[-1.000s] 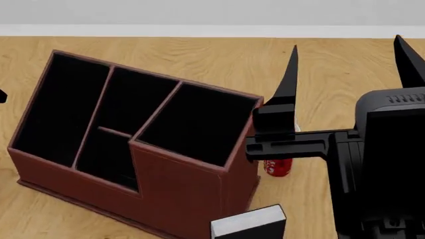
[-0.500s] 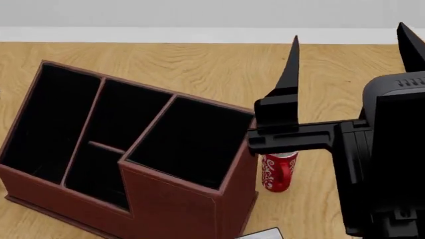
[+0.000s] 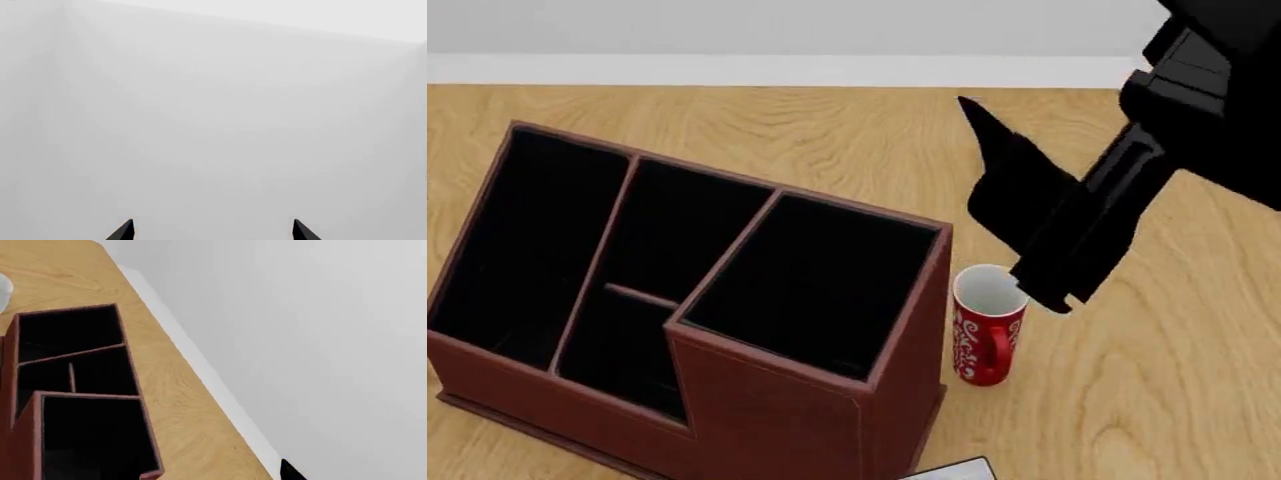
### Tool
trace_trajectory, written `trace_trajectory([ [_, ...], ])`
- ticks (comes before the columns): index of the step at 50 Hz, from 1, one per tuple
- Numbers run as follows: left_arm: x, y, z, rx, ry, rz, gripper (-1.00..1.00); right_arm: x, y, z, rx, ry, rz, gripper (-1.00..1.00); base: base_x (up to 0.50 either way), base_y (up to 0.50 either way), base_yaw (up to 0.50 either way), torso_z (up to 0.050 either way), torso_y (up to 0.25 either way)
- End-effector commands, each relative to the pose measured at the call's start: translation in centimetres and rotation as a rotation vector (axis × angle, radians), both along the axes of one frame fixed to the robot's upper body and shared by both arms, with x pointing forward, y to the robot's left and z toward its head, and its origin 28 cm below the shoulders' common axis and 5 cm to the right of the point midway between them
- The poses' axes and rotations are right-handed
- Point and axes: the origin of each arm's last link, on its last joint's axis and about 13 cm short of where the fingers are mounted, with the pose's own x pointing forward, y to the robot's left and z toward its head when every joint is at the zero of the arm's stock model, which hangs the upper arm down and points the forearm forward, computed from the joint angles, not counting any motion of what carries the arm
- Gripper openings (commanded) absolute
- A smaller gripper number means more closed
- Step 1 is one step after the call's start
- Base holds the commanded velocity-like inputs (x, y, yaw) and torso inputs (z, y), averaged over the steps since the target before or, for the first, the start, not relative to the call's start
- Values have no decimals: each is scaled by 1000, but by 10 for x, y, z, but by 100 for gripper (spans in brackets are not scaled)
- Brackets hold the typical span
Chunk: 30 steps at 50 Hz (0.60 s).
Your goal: Pick up the book and place it in the right compartment of the caddy.
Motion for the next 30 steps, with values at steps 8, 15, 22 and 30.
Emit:
trace_trajectory([
  [8, 2, -1, 3, 0, -17, -5, 100, -7, -43, 43, -526, 514, 14, 100, 0, 0, 0, 0, 0],
  [15, 2, -1, 2, 1, -14, -6, 100, -3, -43, 37, -601, 580, 58, 100, 0, 0, 0, 0, 0],
  [22, 2, -1, 1, -2, -12, -6, 100, 9, -34, 18, -621, 663, 122, 100, 0, 0, 0, 0, 0],
  [30, 1, 0, 1, 5, -12, -2, 100, 22, -29, -1, -628, 693, 183, 100, 0, 0, 0, 0, 0],
])
